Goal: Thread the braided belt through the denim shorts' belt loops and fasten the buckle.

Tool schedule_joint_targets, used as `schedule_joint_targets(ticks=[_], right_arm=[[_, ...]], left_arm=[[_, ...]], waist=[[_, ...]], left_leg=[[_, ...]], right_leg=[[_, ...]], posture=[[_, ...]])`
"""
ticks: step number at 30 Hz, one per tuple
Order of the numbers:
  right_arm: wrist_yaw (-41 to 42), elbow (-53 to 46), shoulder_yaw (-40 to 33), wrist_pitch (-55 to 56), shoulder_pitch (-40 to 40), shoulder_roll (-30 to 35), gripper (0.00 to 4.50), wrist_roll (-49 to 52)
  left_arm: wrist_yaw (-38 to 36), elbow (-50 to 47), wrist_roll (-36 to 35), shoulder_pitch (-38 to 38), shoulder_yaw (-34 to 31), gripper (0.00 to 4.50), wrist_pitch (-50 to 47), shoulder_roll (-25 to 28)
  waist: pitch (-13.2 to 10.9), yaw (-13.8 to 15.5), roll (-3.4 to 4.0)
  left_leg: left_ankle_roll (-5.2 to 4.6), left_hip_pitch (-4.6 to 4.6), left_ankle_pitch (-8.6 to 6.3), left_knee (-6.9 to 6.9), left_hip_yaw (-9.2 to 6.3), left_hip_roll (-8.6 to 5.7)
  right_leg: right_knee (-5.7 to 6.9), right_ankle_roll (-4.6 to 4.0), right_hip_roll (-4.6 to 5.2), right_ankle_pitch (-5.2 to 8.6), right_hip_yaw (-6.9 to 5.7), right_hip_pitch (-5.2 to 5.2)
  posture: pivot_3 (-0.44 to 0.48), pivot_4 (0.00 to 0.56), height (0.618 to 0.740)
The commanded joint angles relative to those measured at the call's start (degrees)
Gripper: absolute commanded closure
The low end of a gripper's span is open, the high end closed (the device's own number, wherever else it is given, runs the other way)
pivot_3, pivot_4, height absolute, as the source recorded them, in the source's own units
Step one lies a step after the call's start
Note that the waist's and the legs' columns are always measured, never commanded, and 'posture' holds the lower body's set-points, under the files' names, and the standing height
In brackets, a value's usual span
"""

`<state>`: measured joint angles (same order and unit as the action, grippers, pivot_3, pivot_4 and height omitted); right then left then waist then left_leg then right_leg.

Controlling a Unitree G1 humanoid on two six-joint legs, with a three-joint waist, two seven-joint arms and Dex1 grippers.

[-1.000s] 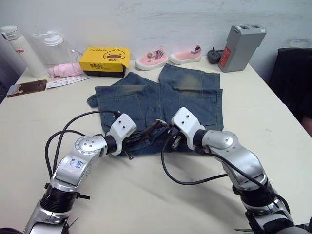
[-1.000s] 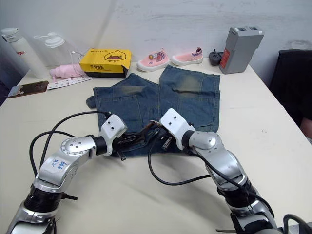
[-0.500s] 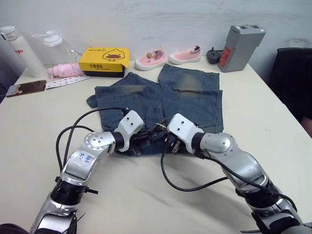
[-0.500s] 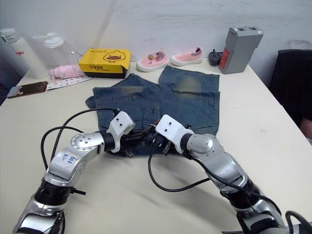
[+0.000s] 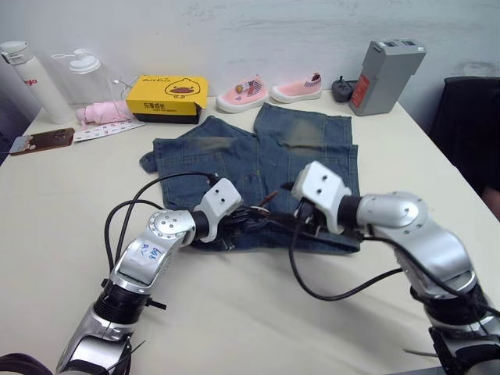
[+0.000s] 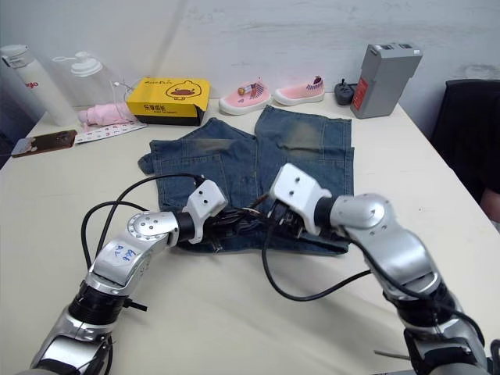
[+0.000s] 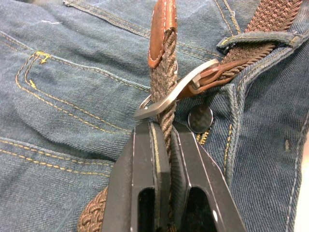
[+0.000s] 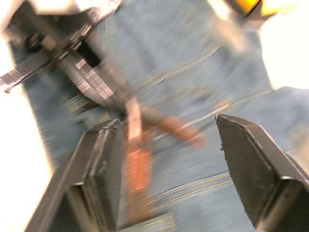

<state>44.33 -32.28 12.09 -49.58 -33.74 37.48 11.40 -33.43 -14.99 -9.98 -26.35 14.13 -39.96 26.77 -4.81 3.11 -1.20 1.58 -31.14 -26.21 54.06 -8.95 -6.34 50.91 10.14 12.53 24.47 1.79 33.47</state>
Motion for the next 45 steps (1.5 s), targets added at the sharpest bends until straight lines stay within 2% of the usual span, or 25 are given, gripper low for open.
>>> schedule_joint_targets(ticks=[1, 5, 10, 13, 17, 18, 19, 23, 26, 28, 29, 31, 35, 37, 39, 40, 41, 42, 43, 44, 45], right_arm=[[0.13, 10.61, 8.69, 25.63, -5.07, 6.06, 1.15, -15.58], [-0.45, 16.98, 14.36, 36.31, -7.01, 6.47, 1.15, -22.8], [-0.26, 23.6, 16.52, 45.94, -8.29, 4.46, 1.15, -27.65], [-0.15, 25.57, 15.94, 48.03, -8.23, 3.14, 1.82, -29.41], [0.93, 26.09, 14.86, 48.6, -7.49, 2.13, 3.59, -30.33], [1.14, 26.12, 14.64, 48.71, -7.36, 1.94, 4.21, -30.52], [1.45, 25.81, 14.46, 48.55, -7.06, 1.77, 4.47, -30.53], [2.47, 24.94, 13.64, 47.64, -6.13, 1.03, 4.47, -30.41], [2.92, 24.56, 12.8, 46.68, -5.3, 0.49, 4.5, -30.76], [3.06, 24.41, 12.41, 46.28, -5.01, 0.24, 4.5, -30.93], [3.0, 24.32, 12.2, 45.84, -4.81, 0.13, 4.5, -30.97], [2.9, 24.12, 11.86, 45.14, -4.48, 0.05, 4.5, -31.09], [2.49, 23.63, 11.18, 44.02, -3.92, -0.05, 4.5, -31.42], [2.01, 23.05, 10.7, 43.24, -3.35, -0.27, 4.5, -31.67], [1.59, 22.45, 10.26, 42.72, -2.74, -0.55, 4.5, -31.94], [1.42, 22.23, 10.09, 42.63, -2.48, -0.65, 4.5, -32.1], [1.19, 21.88, 9.85, 42.59, -2.09, -0.67, 4.5, -32.29], [0.96, 21.51, 9.58, 42.51, -1.64, -0.64, 4.5, -32.45], [0.8, 21.16, 9.32, 42.46, -1.24, -0.6, 4.5, -32.61], [0.31, 20.6, 8.76, 42.39, -0.65, -0.56, 4.5, -32.66], [-0.01, 20.22, 8.37, 42.32, -0.26, -0.57, 4.5, -32.71]], left_arm=[[-1.04, -1.02, 1.17, 0.4, 1.8, 4.5, 1.72, 0.08], [-1.03, -1.33, 1.6, 0.57, 1.79, 4.5, 2.01, 0.13], [-1.21, -1.44, 2.36, 0.73, 1.83, 4.5, 2.54, 0.35], [-1.36, -1.65, 2.81, 1.08, 1.84, 4.5, 2.78, 0.52], [-1.46, -1.81, 3.14, 1.36, 1.72, 4.5, 2.82, 0.59], [-1.49, -1.81, 3.22, 1.39, 1.7, 4.5, 2.84, 0.59], [-1.48, -1.8, 3.26, 1.4, 1.61, 4.5, 2.84, 0.55], [-1.55, -1.51, 3.44, 1.31, 1.32, 4.5, 2.83, 0.47], [-2.38, -2.94, -0.56, 1.6, -2.15, 3.2, 1.59, -0.99], [-2.51, -3.51, -0.93, 1.57, -2.71, 2.63, 0.79, -0.85], [-3.57, -4.48, -3.02, 1.94, -4.5, 2.09, -1.68, 0.02], [-6.17, -6.45, -8.37, 3.04, -9.31, 1.59, -6.17, 1.73], [-11.91, -7.47, -17.54, 4.96, -18.34, 1.59, -11.14, 6.15], [-16.82, -3.71, -22.72, 4.29, -23.96, 1.59, -12.27, 9.8], [-19.78, 2.7, -24.91, 1.55, -27.18, 2.16, -11.67, 12.16], [-20.62, 5.42, -24.8, 0.03, -27.28, 2.32, -10.78, 12.76], [-20.77, 9.41, -23.96, -2.28, -26.85, 2.67, -9.9, 13.19], [-20.49, 14.04, -21.85, -4.8, -25.31, 3.22, -8.37, 13.58], [-20.52, 17.83, -19.91, -6.73, -23.7, 3.56, -6.93, 13.94], [-20.78, 23.24, -17.16, -9.08, -21.54, 3.78, -4.28, 14.03], [-21.24, 26.94, -15.35, -10.61, -20.06, 3.78, -2.25, 14.07]], waist=[[0.0, -0.02, 0.0], [0.01, -0.09, -0.03], [0.0, -0.07, -0.03], [0.01, -0.11, -0.03], [0.01, -0.11, -0.03], [0.01, -0.12, -0.03], [0.01, -0.15, -0.03], [0.02, -0.21, -0.03], [0.02, -0.19, -0.03], [0.02, -0.2, -0.03], [0.02, -0.2, -0.03], [0.02, -0.22, -0.03], [0.01, -0.85, -0.01], [0.0, -1.1, -0.01], [0.0, -1.11, -0.01], [0.01, -1.05, -0.01], [0.02, -0.91, -0.04], [0.04, -0.67, -0.06], [0.04, -0.66, -0.06], [0.04, -0.63, -0.07], [0.05, -0.54, -0.07]], left_leg=[[0.0, 0.0, 0.0, 0.0, 0.0, 0.01], [0.0, 0.0, 0.0, 0.0, 0.04, 0.01], [0.0, -0.04, 0.0, 0.03, 0.06, 0.01], [0.0, -0.05, 0.0, 0.03, 0.04, 0.01], [0.0, -0.04, 0.0, 0.05, 0.03, 0.0], [0.0, -0.04, 0.0, 0.06, 0.03, 0.0], [0.0, -0.03, 0.0, 0.06, 0.03, 0.0], [0.0, -0.02, 0.0, 0.08, 0.03, 0.02], [0.0, -0.02, 0.0, 0.09, 0.02, 0.02], [0.0, -0.04, 0.0, 0.1, 0.0, 0.01], [0.0, -0.04, 0.0, 0.1, 0.0, 0.01], [0.0, -0.04, 0.0, 0.1, 0.0, 0.01], [0.0, -0.03, 0.0, 0.08, -0.03, 0.04], [0.02, -0.03, 0.0, 0.07, -0.04, 0.08], [0.03, -0.07, 0.01, 0.09, -0.08, 0.07], [0.02, -0.05, 0.01, 0.09, -0.09, 0.06], [0.02, -0.05, 0.0, 0.1, -0.12, 0.01], [0.02, -0.06, 0.01, 0.11, -0.14, 0.0], [0.02, -0.07, 0.0, 0.16, -0.16, -0.03], [0.02, -0.07, 0.0, 0.16, -0.16, -0.04], [0.01, -0.07, 0.0, 0.16, -0.11, -0.05]], right_leg=[[0.0, 0.0, 0.0, 0.0, 0.0, -0.01], [0.0, 0.02, 0.03, -0.01, -0.01, 0.0], [0.1, 0.03, 0.02, -0.02, 0.01, 0.06], [0.18, 0.03, 0.0, -0.02, 0.01, 0.08], [0.38, 0.03, -0.01, -0.01, 0.02, 0.09], [0.41, 0.03, -0.01, -0.01, 0.02, 0.1], [0.45, 0.03, -0.01, -0.01, 0.02, 0.1], [0.5, 0.03, -0.01, -0.01, 0.02, 0.1], [0.54, 0.03, -0.02, -0.01, 0.02, 0.12], [0.58, 0.02, -0.02, -0.01, 0.02, 0.14], [0.58, 0.02, -0.02, -0.01, 0.01, 0.14], [0.58, 0.02, -0.02, -0.01, 0.01, 0.14], [0.65, 0.0, -0.03, 0.0, 0.0, 0.19], [0.66, -0.01, -0.03, 0.01, -0.03, 0.22], [0.67, -0.04, -0.03, 0.02, -0.05, 0.23], [0.67, -0.05, -0.03, 0.03, -0.05, 0.21], [0.72, -0.15, -0.03, 0.08, -0.03, 0.19], [0.71, -0.16, -0.03, 0.08, -0.04, 0.17], [0.73, -0.15, -0.02, 0.08, -0.04, 0.14], [0.73, -0.15, -0.02, 0.08, -0.02, 0.14], [0.72, -0.15, -0.01, 0.08, 0.0, 0.16]], posture=[[0.0, 0.15, 0.618], [0.0, 0.15, 0.618], [0.0, 0.15, 0.618], [0.0, 0.15, 0.618], [0.0, 0.15, 0.618], [0.0, 0.15, 0.618], [0.0, 0.15, 0.618], [0.0, 0.15, 0.618], [0.0, 0.15, 0.618], [0.0, 0.15, 0.618], [0.0, 0.15, 0.618], [0.0, 0.15, 0.618], [0.0, 0.15, 0.618], [0.0, 0.15, 0.618], [0.0, 0.15, 0.618], [0.0, 0.15, 0.618], [0.0, 0.15, 0.618], [0.0, 0.15, 0.618], [0.0, 0.15, 0.618], [0.0, 0.15, 0.618], [0.0, 0.15, 0.618]])
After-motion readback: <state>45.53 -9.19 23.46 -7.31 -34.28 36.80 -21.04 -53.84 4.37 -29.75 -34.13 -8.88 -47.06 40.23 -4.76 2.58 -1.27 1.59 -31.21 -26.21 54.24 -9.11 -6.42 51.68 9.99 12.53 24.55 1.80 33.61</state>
